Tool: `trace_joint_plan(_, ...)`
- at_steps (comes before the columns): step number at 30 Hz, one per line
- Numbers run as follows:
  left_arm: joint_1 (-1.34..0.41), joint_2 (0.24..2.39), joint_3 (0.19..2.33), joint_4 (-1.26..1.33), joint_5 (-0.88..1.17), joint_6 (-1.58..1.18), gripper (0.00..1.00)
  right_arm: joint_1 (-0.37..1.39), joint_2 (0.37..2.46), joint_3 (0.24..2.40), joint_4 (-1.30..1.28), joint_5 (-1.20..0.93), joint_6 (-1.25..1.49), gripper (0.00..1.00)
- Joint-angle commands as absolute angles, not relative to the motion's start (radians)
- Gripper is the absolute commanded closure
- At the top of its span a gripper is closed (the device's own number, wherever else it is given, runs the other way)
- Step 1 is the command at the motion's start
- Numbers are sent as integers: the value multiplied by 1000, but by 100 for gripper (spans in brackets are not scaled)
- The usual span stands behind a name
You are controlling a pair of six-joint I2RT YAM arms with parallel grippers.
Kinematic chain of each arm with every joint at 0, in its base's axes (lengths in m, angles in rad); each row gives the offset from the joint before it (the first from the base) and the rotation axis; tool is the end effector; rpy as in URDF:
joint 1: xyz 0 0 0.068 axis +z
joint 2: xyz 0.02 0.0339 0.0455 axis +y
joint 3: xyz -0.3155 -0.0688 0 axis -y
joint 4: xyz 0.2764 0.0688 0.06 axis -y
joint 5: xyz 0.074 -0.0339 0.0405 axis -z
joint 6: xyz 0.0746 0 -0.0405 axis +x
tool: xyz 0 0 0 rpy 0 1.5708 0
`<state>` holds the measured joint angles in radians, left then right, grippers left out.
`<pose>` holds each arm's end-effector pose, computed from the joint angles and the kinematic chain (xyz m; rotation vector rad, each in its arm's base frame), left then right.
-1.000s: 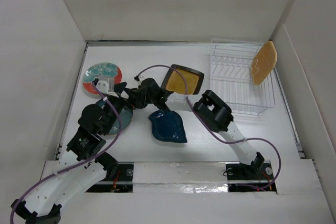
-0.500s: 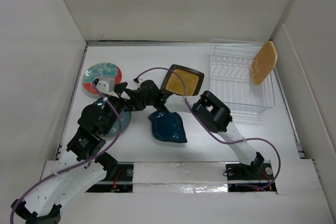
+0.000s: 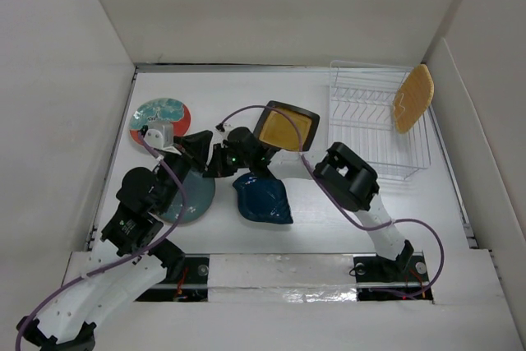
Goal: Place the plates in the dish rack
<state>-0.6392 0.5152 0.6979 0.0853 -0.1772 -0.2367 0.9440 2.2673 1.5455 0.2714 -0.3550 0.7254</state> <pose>0.1270 -0.0780 0.4172 0.1136 1.3288 -0.6303 0.3304 0.5004 0.1553 -0.5041 2.2401 1.3354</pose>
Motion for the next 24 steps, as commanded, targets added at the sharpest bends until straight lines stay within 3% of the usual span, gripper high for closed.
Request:
trace_joint_plan(1, -635, 500, 703, 132, -193, -232, 100, 956, 2125, 1520, 440, -411, 742, 100)
trace_joint_plan(6, -635, 474, 700, 149, -175, -233, 100, 947, 2056, 1496, 466, -380, 736, 100)
trace_joint_plan(7, -635, 465, 696, 150, -176, -233, 96, 946, 2048, 1494, 475, -382, 741, 100)
trace_joint_plan(8, -635, 460, 695, 150, -182, -232, 82, 934, 2031, 1487, 483, -382, 745, 100)
trace_joint_plan(9, -635, 457, 695, 150, -183, -230, 55, 934, 2023, 1482, 495, -388, 750, 100)
trace_joint_plan(12, -635, 443, 695, 156, -179, -229, 33, 894, 1976, 1444, 593, -403, 796, 100)
trace_joint_plan(20, -635, 394, 684, 169, -173, -222, 29, 809, 1838, 1398, 565, -299, 773, 100)
trace_joint_plan(24, -635, 385, 680, 170, -155, -225, 33, 697, 1717, 1338, 509, -197, 717, 100)
